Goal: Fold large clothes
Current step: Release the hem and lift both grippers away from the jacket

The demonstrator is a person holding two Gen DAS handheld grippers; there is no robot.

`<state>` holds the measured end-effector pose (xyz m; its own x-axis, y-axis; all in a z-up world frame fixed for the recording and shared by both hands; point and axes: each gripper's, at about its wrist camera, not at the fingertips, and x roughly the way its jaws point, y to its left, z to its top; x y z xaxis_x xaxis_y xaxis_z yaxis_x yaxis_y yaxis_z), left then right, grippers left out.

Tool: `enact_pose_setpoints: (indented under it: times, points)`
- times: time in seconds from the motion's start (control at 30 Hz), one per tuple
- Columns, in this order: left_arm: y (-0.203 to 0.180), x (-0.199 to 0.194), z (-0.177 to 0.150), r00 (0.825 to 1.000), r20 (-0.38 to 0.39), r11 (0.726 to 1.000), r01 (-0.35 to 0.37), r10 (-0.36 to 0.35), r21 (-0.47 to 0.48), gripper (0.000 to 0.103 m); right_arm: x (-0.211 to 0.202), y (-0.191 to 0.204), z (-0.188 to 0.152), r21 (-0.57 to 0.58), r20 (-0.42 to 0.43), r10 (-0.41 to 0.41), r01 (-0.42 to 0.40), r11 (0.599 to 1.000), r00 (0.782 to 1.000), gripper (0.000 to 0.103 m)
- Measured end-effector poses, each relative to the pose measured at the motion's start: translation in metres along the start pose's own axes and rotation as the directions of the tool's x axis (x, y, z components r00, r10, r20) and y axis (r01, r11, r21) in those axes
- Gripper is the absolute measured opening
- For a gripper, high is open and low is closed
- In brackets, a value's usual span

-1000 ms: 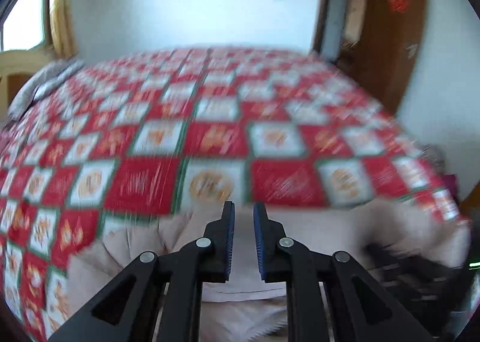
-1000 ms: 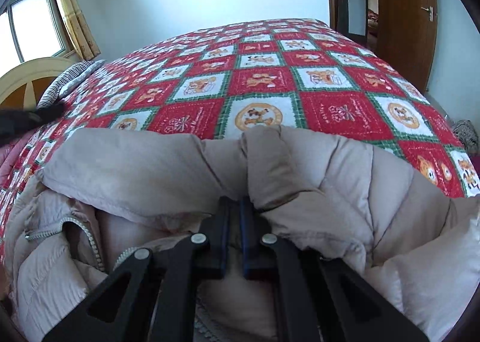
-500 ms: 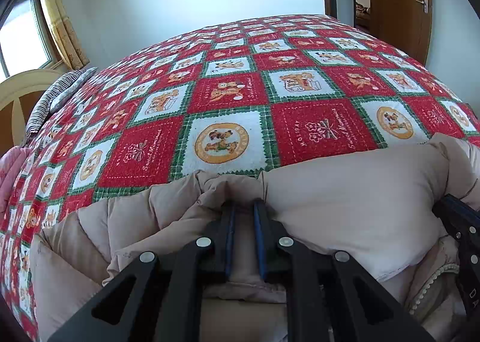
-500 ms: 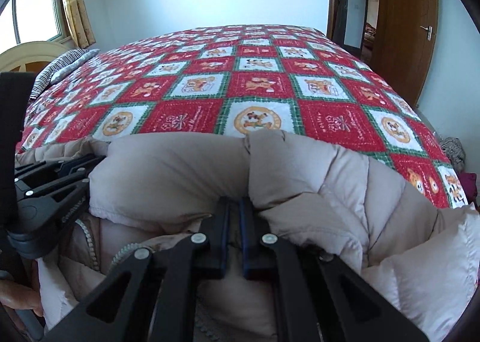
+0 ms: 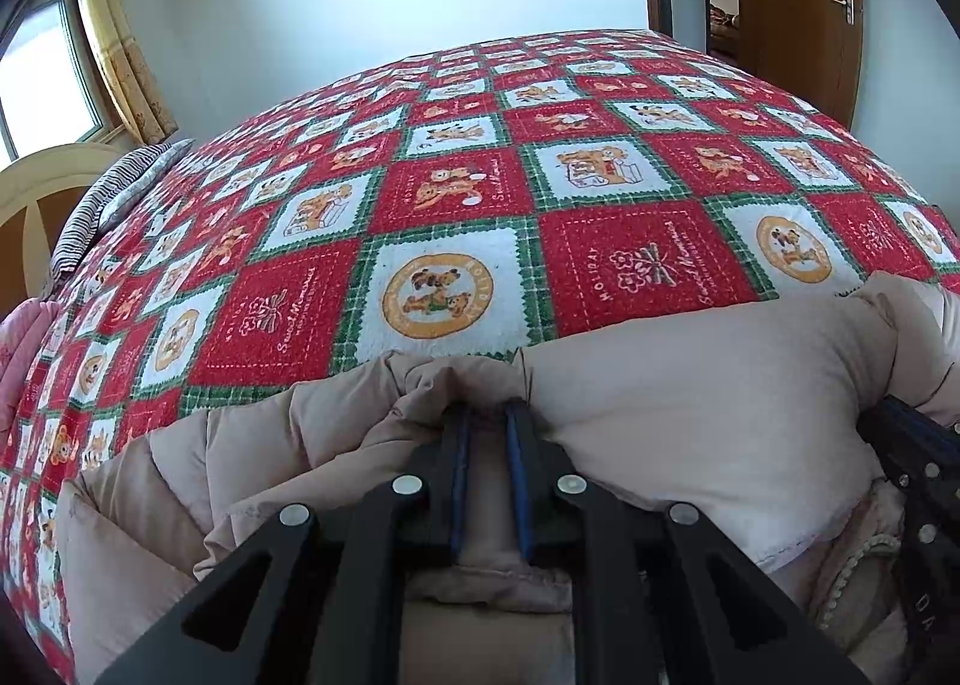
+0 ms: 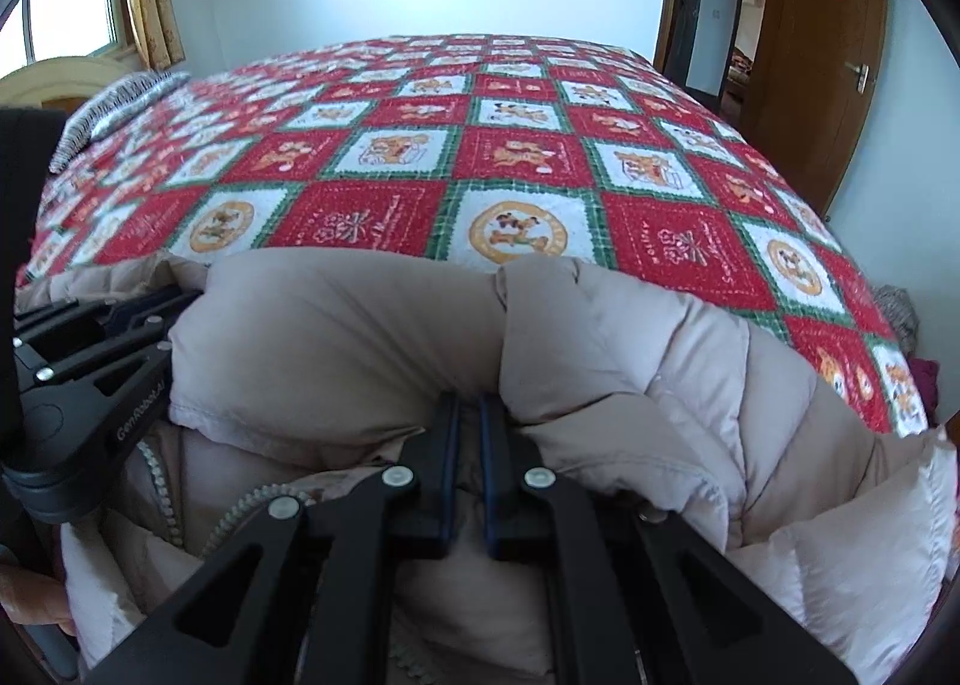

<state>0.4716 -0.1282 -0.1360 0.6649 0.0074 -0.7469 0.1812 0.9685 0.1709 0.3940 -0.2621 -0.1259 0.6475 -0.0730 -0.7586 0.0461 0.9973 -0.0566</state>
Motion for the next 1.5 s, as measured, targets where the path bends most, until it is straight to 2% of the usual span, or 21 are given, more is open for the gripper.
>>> enact_pose_setpoints:
  times: [0.13,0.27,0.33,0.37,0.43,0.5,0.63,0.7,0.73,0.77,0.83,0.87,0.97,1.03,1.13,1.23,1.3,1.33,1.37,1.4,1.5]
  points:
    - [0.007,-0.003,0.000,0.999,0.001,0.999,0.036,-0.036,-0.032,0.013,-0.002,-0.001,-0.001,0.000,0.004,-0.009,0.009,1.000,1.000,0.007]
    - [0.008,-0.020,-0.004,0.998,-0.021,0.998,0.054,-0.054,0.018,0.013,-0.017,-0.001,-0.001,-0.024,-0.015,-0.023,0.022,0.999,1.000,0.011]
    - [0.017,-0.047,-0.010,0.994,-0.013,0.993,0.107,-0.107,0.039,0.013,-0.043,-0.005,-0.007,-0.034,0.019,-0.032,0.033,0.999,0.999,0.022]
    - [0.022,-0.061,-0.015,0.991,-0.006,0.989,0.137,-0.137,0.049,0.013,-0.067,-0.012,-0.013,-0.013,0.078,-0.039,0.041,0.999,0.996,0.027]
    - [0.034,-0.091,-0.028,0.982,0.013,0.980,0.185,-0.186,0.075,0.013,-0.110,-0.028,-0.028,0.055,0.177,-0.021,0.011,0.998,0.984,0.056]
    - [0.054,-0.127,-0.053,0.973,0.034,0.971,0.224,-0.228,0.085,0.013,-0.157,-0.045,-0.048,0.114,0.250,0.003,-0.032,0.993,0.968,0.062]
    - [0.098,-0.187,-0.115,0.954,0.017,0.953,0.298,-0.299,0.060,0.017,-0.252,-0.064,-0.107,0.126,0.303,0.010,-0.051,0.991,0.953,0.062]
    - [0.126,-0.220,-0.158,0.936,0.008,0.936,0.351,-0.352,0.039,0.023,-0.303,-0.068,-0.145,0.104,0.307,0.023,-0.057,0.993,0.952,0.062]
    - [0.137,-0.232,-0.175,0.932,0.013,0.932,0.361,-0.362,0.032,0.034,-0.322,-0.068,-0.160,0.094,0.310,0.026,-0.058,0.994,0.950,0.063]
    - [0.150,-0.247,-0.194,0.933,0.024,0.933,0.359,-0.360,0.018,0.050,-0.347,-0.069,-0.182,0.082,0.313,0.030,-0.058,0.995,0.949,0.064]
    - [0.180,-0.279,-0.238,0.937,0.061,0.937,0.347,-0.344,-0.042,0.072,-0.394,-0.071,-0.223,0.068,0.325,0.022,-0.047,0.997,0.945,0.069]
    - [0.190,-0.288,-0.252,0.938,0.074,0.937,0.343,-0.338,-0.068,0.077,-0.408,-0.071,-0.235,0.070,0.331,0.015,-0.040,0.997,0.943,0.071]
    - [0.221,-0.318,-0.302,0.946,0.117,0.935,0.318,-0.302,-0.157,0.077,-0.459,-0.077,-0.281,0.096,0.331,0.004,-0.038,0.995,0.944,0.080]
    - [0.229,-0.329,-0.327,0.956,0.115,0.939,0.288,-0.270,-0.189,0.078,-0.471,-0.080,-0.299,0.113,0.299,0.016,-0.052,0.992,0.954,0.087]
    - [0.226,-0.333,-0.350,0.961,0.083,0.946,0.274,-0.263,-0.174,0.078,-0.467,-0.078,-0.323,0.141,0.259,0.030,-0.068,0.988,0.965,0.087]
    - [0.217,-0.327,-0.362,0.970,0.040,0.955,0.244,-0.241,-0.170,0.078,-0.447,-0.067,-0.339,0.153,0.194,0.108,-0.139,0.978,0.975,0.085]
    - [0.216,-0.326,-0.371,0.967,0.028,0.946,0.253,-0.253,-0.200,0.078,-0.440,-0.064,-0.341,0.169,0.189,0.265,-0.297,0.940,0.946,0.074]
    - [0.216,-0.327,-0.373,0.964,0.029,0.941,0.264,-0.264,-0.212,0.078,-0.441,-0.062,-0.339,0.164,0.192,0.331,-0.362,0.918,0.924,0.073]
    - [0.217,-0.329,-0.377,0.958,0.034,0.933,0.284,-0.284,-0.221,0.078,-0.445,-0.060,-0.337,0.138,0.199,0.357,-0.387,0.912,0.913,0.073]
    - [0.217,-0.329,-0.379,0.953,0.038,0.927,0.302,-0.301,-0.222,0.078,-0.449,-0.059,-0.337,0.108,0.204,0.346,-0.372,0.922,0.916,0.073]
    - [0.213,-0.325,-0.380,0.949,0.040,0.923,0.314,-0.313,-0.221,0.078,-0.442,-0.055,-0.330,0.055,0.175,0.167,-0.179,0.982,0.970,0.076]
